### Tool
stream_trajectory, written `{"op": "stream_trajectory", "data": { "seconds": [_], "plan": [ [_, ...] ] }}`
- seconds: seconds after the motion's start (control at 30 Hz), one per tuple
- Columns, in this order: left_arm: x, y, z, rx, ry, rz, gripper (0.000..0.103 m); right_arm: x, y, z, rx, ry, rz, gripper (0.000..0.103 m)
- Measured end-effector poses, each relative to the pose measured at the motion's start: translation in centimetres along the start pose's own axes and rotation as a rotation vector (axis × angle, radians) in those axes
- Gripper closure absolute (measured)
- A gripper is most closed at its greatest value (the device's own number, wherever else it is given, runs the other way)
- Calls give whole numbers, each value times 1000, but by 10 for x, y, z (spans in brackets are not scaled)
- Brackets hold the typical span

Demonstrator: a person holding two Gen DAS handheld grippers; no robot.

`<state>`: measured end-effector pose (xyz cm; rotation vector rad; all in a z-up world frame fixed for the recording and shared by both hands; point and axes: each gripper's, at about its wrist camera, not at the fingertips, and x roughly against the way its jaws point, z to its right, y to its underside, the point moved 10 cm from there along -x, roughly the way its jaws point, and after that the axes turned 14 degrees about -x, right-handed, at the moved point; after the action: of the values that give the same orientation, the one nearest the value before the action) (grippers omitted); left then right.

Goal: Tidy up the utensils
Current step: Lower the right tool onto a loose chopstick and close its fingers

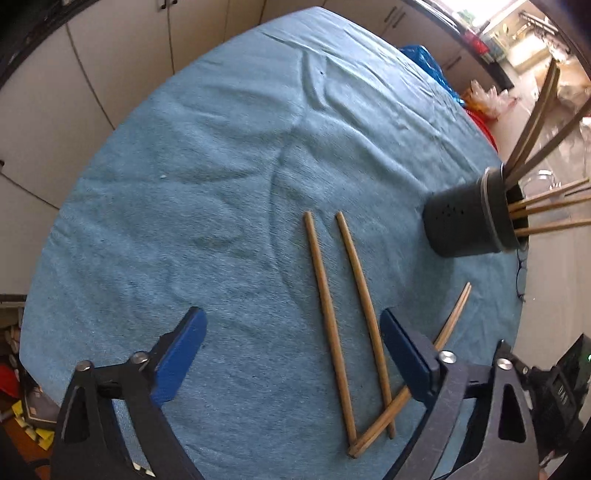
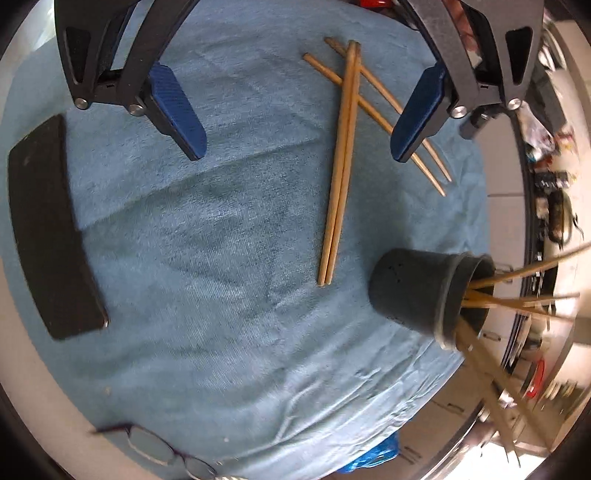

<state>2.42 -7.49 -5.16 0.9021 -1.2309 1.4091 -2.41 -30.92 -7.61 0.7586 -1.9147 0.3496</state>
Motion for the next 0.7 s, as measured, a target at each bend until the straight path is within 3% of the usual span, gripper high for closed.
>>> {"op": "stream_trajectory", "data": {
  "seconds": [0.07, 0.17, 0.2, 0.27, 0.4, 0.7],
  "plan": [
    [-3, 0, 5, -22, 2, -14, 34, -3, -1, 0, -29, -10, -19, 13],
    [-9, 0, 8, -40, 8, -38, 48, -8, -4, -2, -49, -6, -30, 25],
    [-11, -1, 9, -42, 8, -40, 50, -9, -4, -5, -50, -11, -33, 30],
    [-15, -2, 9, -45, 8, -49, 55, -14, -5, -10, -44, -14, -41, 52],
    [-19, -4, 6, -46, 4, -59, 63, -26, -8, -18, -42, -14, -48, 76],
    [-26, -4, -2, -14, 18, -75, 63, -47, -18, -30, -31, 33, -39, 77]
  ]
}}
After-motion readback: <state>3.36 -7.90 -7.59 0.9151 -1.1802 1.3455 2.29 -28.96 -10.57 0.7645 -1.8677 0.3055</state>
